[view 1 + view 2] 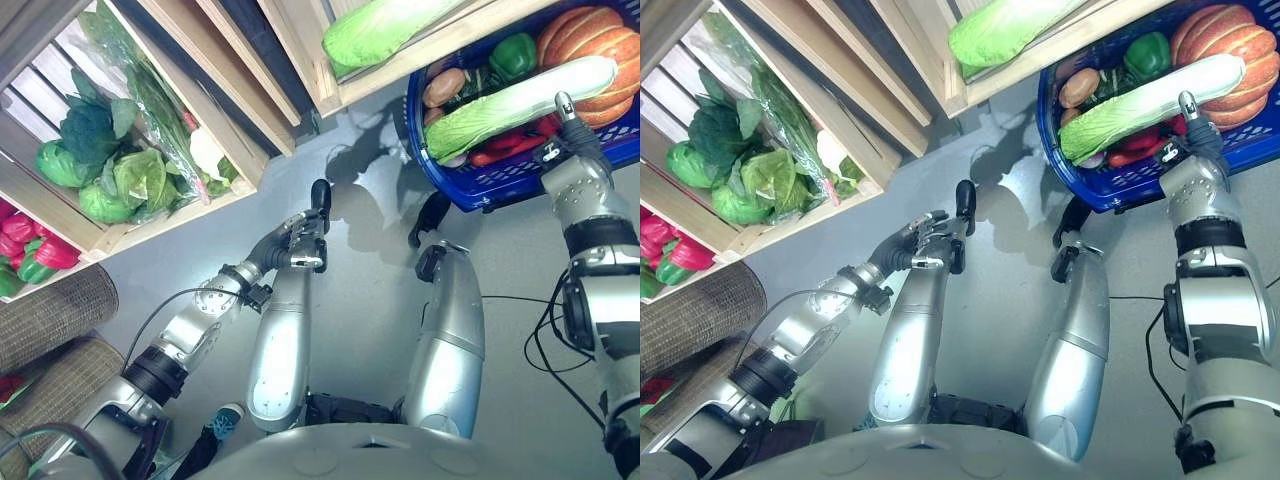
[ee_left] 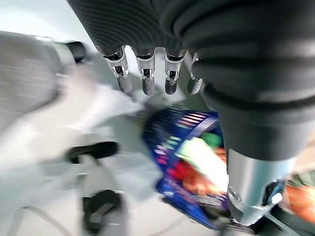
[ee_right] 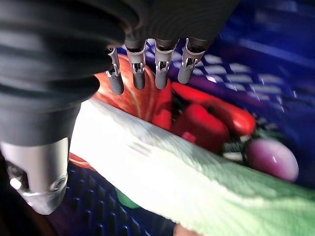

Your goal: Pick up fruits and vegetables into the basket

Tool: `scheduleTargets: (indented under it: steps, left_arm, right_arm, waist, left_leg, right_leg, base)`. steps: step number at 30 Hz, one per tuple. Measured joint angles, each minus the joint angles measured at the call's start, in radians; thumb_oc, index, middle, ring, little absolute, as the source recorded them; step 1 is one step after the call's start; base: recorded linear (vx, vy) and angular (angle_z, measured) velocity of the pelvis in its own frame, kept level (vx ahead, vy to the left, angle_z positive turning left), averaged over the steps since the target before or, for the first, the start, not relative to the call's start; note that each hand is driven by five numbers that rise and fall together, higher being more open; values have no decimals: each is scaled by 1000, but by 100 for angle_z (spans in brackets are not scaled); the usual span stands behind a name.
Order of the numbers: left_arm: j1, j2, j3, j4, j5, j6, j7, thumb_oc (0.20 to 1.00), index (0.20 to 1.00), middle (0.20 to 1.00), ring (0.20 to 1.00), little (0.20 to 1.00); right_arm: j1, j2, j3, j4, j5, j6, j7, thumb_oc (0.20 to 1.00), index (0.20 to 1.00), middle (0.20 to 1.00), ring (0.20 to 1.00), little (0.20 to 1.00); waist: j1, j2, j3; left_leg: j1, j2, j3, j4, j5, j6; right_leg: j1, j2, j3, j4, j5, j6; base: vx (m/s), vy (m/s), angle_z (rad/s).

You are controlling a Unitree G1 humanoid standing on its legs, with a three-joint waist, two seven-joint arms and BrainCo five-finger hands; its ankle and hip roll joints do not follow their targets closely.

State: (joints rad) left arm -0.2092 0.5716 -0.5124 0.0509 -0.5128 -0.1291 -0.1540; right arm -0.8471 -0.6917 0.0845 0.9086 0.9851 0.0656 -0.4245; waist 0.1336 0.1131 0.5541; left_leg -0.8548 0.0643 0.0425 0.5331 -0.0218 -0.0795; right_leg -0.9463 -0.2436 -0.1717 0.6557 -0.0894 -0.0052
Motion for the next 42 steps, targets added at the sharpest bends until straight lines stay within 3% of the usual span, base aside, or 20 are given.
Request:
scheduleTargets:
  steps: [6,14,20,26,29,32,33,36,37,42]
  left_arm:
    - [-7,-17,53,-50,-8,-53,1,1000,1000,1000,1000,1000]
    - [-23,-100,139,-122,-39,-97,20,1000,1000,1000,1000,1000]
    - [-24,-116,172,-157,-31,-141,70,1000,1000,1000,1000,1000]
    - [-28,-128,214,-189,87,-225,232,1000,1000,1000,1000,1000]
    - [-30,-127,264,-199,195,-269,415,1000,1000,1000,1000,1000]
    - [-48,-125,315,-201,290,-267,562,1000,1000,1000,1000,1000]
    - [-66,-120,317,-201,342,-262,629,1000,1000,1000,1000,1000]
    - [-148,-67,316,-202,495,-155,791,1000,1000,1000,1000,1000]
    - [-165,-56,316,-202,507,-139,808,1000,1000,1000,1000,1000]
    - [-358,-3,309,-174,565,89,897,1000,1000,1000,1000,1000]
  right_arm:
    - [207,55,-31,-216,-159,-77,-77,1000,1000,1000,1000,1000]
    - [505,186,-30,-605,-425,-155,-134,1000,1000,1000,1000,1000]
    - [634,203,-6,-709,-584,-178,-127,1000,1000,1000,1000,1000]
    - [700,208,43,-765,-703,-195,-80,1000,1000,1000,1000,1000]
    - [723,202,57,-783,-755,-194,-60,1000,1000,1000,1000,1000]
    - [725,197,77,-797,-773,-193,-50,1000,1000,1000,1000,1000]
    - [725,195,85,-799,-775,-193,-48,1000,1000,1000,1000,1000]
    - [723,169,117,-824,-783,-180,-42,1000,1000,1000,1000,1000]
    - [723,162,124,-833,-784,-177,-41,1000,1000,1000,1000,1000]
    - [710,121,159,-875,-822,-144,-18,1000,1000,1000,1000,1000]
  waist:
    - [-61,0,0]
    - [-160,-2,1]
    - [-206,-2,1]
    - [-244,-2,1]
    - [-244,-2,1]
    - [-244,-2,1]
    - [-245,-2,1]
    - [-246,-2,1]
    - [-247,-2,1]
    - [-281,-2,1]
  left_leg:
    - [94,4,33,-63,4,4]
    - [230,18,85,-139,3,3]
    - [314,24,106,-182,3,3]
    - [345,26,126,-211,13,-4]
    - [365,25,136,-215,13,-5]
    - [372,25,145,-217,14,-6]
    - [371,25,144,-217,14,-5]
    - [370,26,146,-210,15,-3]
    - [370,26,147,-209,15,-3]
    - [367,27,167,-202,13,-4]
  right_leg:
    - [73,16,21,-59,18,12]
    - [182,47,55,-141,46,23]
    - [246,64,76,-177,48,29]
    - [255,70,86,-181,50,27]
    - [257,73,102,-171,50,26]
    - [257,73,108,-165,50,26]
    - [257,74,108,-164,48,29]
    - [253,75,113,-159,46,30]
    - [252,75,115,-158,46,30]
    - [232,80,138,-146,46,30]
  base:
    - [-10,67,-11]
    - [-25,71,-18]
    - [18,44,-12]
    - [20,29,-8]
    - [22,15,-9]
    - [11,-2,-4]
    - [35,-6,1]
    - [38,11,0]
    - [41,29,-3]
    - [43,48,-9]
